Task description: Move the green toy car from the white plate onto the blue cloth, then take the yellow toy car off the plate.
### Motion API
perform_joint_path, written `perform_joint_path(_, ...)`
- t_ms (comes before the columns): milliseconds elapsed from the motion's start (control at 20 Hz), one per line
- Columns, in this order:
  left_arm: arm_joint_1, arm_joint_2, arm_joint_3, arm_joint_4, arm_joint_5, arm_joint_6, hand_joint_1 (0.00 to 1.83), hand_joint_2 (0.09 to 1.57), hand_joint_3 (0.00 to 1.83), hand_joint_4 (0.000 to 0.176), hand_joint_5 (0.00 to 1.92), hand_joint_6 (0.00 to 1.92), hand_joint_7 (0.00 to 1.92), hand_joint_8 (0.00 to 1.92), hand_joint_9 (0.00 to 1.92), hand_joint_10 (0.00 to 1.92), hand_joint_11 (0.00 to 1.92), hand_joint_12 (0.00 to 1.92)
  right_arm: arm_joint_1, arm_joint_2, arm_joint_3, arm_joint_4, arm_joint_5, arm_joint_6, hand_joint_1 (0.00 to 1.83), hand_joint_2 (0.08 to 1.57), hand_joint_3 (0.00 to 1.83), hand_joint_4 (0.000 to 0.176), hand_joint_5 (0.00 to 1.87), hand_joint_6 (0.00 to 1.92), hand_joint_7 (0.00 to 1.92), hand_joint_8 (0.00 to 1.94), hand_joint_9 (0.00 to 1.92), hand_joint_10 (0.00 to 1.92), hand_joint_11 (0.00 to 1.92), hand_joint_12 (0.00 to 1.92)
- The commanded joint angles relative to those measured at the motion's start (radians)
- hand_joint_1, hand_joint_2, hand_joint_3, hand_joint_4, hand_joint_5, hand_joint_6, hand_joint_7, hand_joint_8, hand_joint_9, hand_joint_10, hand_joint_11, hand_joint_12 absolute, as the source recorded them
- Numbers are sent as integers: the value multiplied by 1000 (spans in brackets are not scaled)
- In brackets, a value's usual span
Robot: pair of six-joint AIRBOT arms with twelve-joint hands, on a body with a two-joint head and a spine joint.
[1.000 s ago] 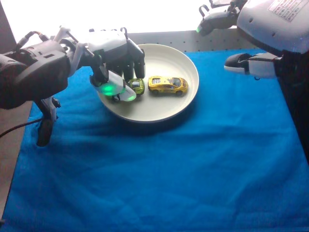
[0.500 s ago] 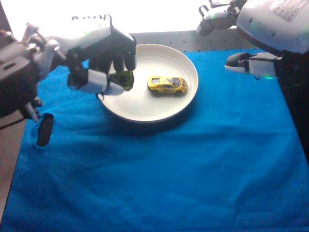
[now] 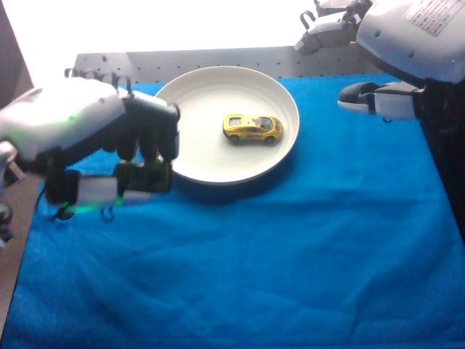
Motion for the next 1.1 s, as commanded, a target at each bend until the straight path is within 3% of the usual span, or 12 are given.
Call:
perform_joint_path(0, 11, 17, -16, 3, -152, -2, 1330, 1179, 3, 0, 809, 1087, 892, 1268, 747, 1463, 574, 1717, 9, 0, -3, 6, 120, -8, 1164, 1001, 0, 0, 755, 254, 539, 1050, 445, 1457, 344, 1904)
perform_joint_path(100, 54, 37, -47, 1, -161, -3, 1348, 1180, 1, 0, 780, 1307, 912, 1102, 738, 1377, 415, 1543, 9, 0, -3, 8, 120, -8, 1176, 1005, 1, 0, 765, 208, 554, 979, 469, 1422, 394, 1866)
perform_joint_path(250, 102, 34, -61, -17, -139, -6, 1348, 1191, 0, 0, 772, 1210, 855, 1231, 739, 1447, 512, 1496, 9, 0, -3, 10, 120, -8, 1169, 1015, 2, 0, 774, 167, 526, 972, 436, 1405, 361, 1837)
perform_joint_path(450, 162, 13, -60, -64, -134, -15, 1175, 1219, 1, 0, 783, 1177, 798, 1435, 670, 1406, 521, 1722, 9, 0, -3, 10, 120, -8, 1163, 1010, 1, 0, 786, 154, 543, 941, 447, 1399, 379, 1848)
perform_joint_path(550, 168, 7, -53, -78, -124, -17, 1126, 1245, 1, 44, 729, 1344, 739, 1389, 501, 1216, 301, 1731, 9, 0, -3, 11, 120, -8, 1167, 1007, 0, 0, 789, 138, 538, 949, 443, 1409, 388, 1845)
perform_joint_path(600, 168, 5, -50, -84, -122, -17, 946, 1134, 0, 65, 538, 845, 515, 1012, 363, 1231, 170, 1807, 9, 0, -3, 11, 120, -8, 1167, 1009, 1, 0, 784, 129, 528, 959, 432, 1421, 375, 1856)
perform_joint_path(650, 170, 5, -50, -88, -124, -17, 854, 1075, 0, 76, 502, 508, 477, 592, 292, 992, 50, 1692, 9, 0, -3, 11, 120, -8, 1164, 1013, 2, 0, 778, 124, 516, 959, 422, 1421, 375, 1857)
perform_joint_path(700, 171, 5, -50, -93, -129, -17, 817, 1023, 0, 90, 468, 270, 453, 260, 272, 655, 9, 1504, 9, 0, -3, 11, 120, -8, 1157, 1014, 3, 0, 784, 126, 520, 963, 426, 1420, 356, 1851)
perform_joint_path(750, 174, 5, -50, -99, -134, -17, 805, 995, 0, 132, 457, 135, 433, 91, 276, 437, 1, 1393, 9, 0, -3, 11, 120, -8, 1151, 1015, 3, 0, 787, 127, 522, 964, 431, 1418, 355, 1850)
perform_joint_path(800, 179, 6, -49, -108, -144, -17, 781, 971, 0, 132, 420, 49, 369, 21, 262, 247, 0, 1198, 9, 0, -3, 11, 120, -8, 1150, 1019, 3, 0, 788, 125, 513, 990, 429, 1439, 363, 1869)
perform_joint_path(850, 184, 7, -49, -113, -157, -17, 771, 958, 0, 138, 395, 13, 328, 4, 265, 144, 0, 1169, 9, 0, -3, 11, 120, -8, 1147, 1022, 3, 0, 789, 124, 504, 993, 426, 1436, 367, 1860)
perform_joint_path(1050, 213, 7, -50, -169, -244, -16, 506, 949, 3, 174, 387, 11, 285, 6, 269, 75, 0, 1038, 9, -2, 0, 18, 120, -8, 1087, 1052, 6, 0, 801, 157, 540, 962, 490, 1380, 442, 1800)
